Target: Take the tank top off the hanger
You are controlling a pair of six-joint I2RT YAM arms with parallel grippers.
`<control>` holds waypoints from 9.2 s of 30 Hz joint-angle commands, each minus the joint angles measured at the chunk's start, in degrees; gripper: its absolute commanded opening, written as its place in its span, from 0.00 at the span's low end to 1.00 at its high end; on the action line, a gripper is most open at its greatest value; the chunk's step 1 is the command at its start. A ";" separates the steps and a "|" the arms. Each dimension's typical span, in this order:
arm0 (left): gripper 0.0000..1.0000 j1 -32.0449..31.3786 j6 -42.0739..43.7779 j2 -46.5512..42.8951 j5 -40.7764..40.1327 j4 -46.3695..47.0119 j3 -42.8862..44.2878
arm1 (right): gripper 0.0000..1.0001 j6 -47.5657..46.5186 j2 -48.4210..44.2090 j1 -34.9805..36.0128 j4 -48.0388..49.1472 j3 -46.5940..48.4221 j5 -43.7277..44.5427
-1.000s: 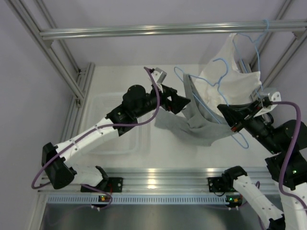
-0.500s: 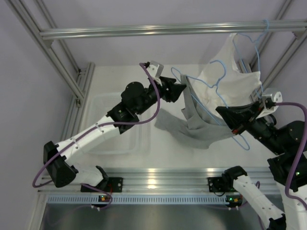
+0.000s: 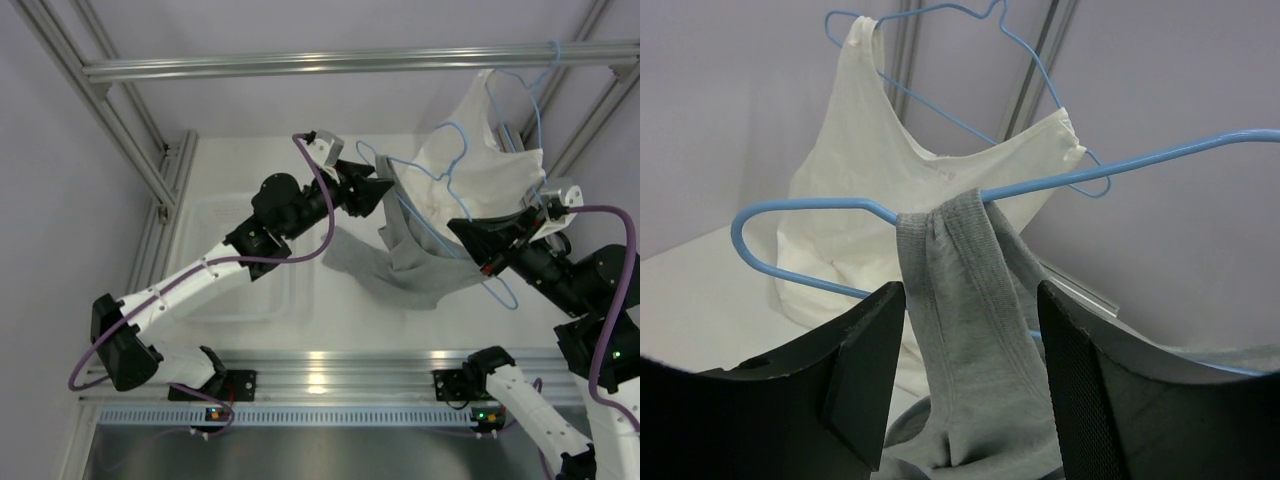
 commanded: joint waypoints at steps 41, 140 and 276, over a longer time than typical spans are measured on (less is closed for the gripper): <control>0.00 -0.12 3.70 0.84 -28.07 -4.99 11.07 | 0.00 -3.10 -8.19 -0.58 7.61 -7.24 -2.33; 0.99 2.69 -5.44 -15.16 -35.19 -48.33 5.10 | 0.00 -5.65 8.40 -0.66 -27.62 9.01 5.84; 0.99 9.63 -6.05 -23.07 -25.96 -48.42 -4.92 | 0.00 -1.24 65.19 -16.57 -31.85 49.10 -20.26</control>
